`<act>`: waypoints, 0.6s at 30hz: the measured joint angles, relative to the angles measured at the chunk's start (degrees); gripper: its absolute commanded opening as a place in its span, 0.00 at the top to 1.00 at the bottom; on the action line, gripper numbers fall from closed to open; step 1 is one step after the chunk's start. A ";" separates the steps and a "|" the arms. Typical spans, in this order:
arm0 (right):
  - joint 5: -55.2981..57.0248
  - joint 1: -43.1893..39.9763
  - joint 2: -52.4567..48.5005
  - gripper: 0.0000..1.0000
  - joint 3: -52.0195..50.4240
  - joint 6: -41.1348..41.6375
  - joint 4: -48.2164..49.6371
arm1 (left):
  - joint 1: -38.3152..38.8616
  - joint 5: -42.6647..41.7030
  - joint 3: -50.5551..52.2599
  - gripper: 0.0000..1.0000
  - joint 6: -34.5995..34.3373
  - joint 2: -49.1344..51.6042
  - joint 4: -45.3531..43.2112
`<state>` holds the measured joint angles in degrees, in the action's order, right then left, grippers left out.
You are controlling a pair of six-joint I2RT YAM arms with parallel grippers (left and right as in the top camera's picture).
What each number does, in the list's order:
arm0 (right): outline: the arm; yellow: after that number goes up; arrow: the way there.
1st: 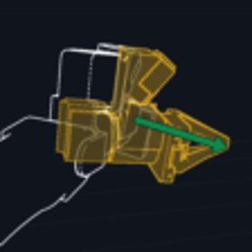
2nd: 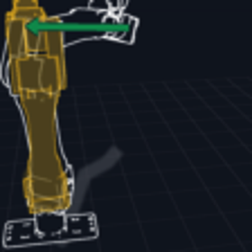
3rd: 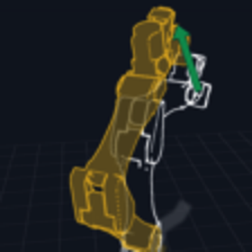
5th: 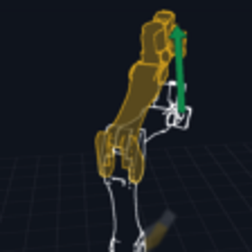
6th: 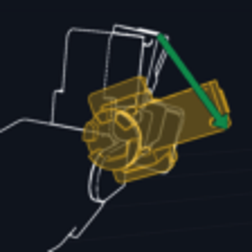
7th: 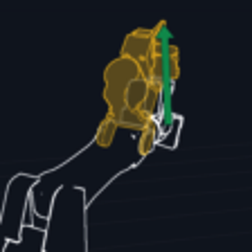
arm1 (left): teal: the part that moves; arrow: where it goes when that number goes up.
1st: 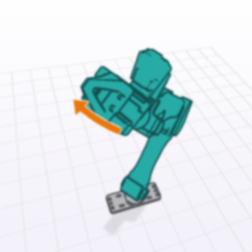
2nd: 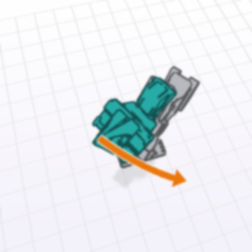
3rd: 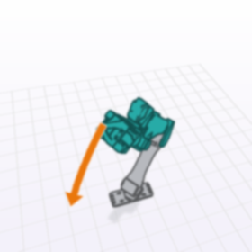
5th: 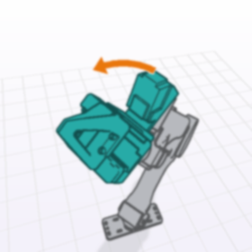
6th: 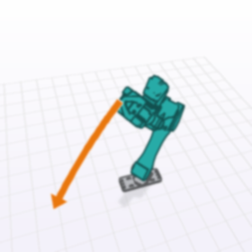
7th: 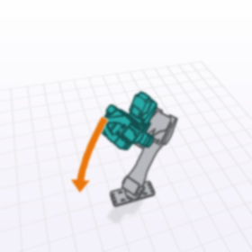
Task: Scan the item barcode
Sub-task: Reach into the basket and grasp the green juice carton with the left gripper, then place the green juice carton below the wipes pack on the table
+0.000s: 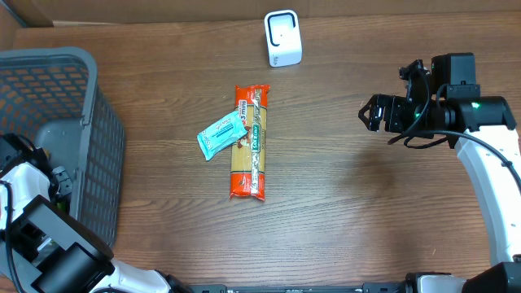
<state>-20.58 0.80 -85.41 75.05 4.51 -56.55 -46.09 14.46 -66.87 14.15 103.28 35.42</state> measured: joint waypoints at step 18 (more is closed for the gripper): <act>0.00 0.00 0.00 0.00 0.00 -0.04 0.09 | 11.87 -11.43 -29.81 0.96 -5.95 -6.73 17.84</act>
<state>-20.58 0.80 -85.41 75.05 4.47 -56.47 -34.22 3.03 -96.68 8.21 96.55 53.25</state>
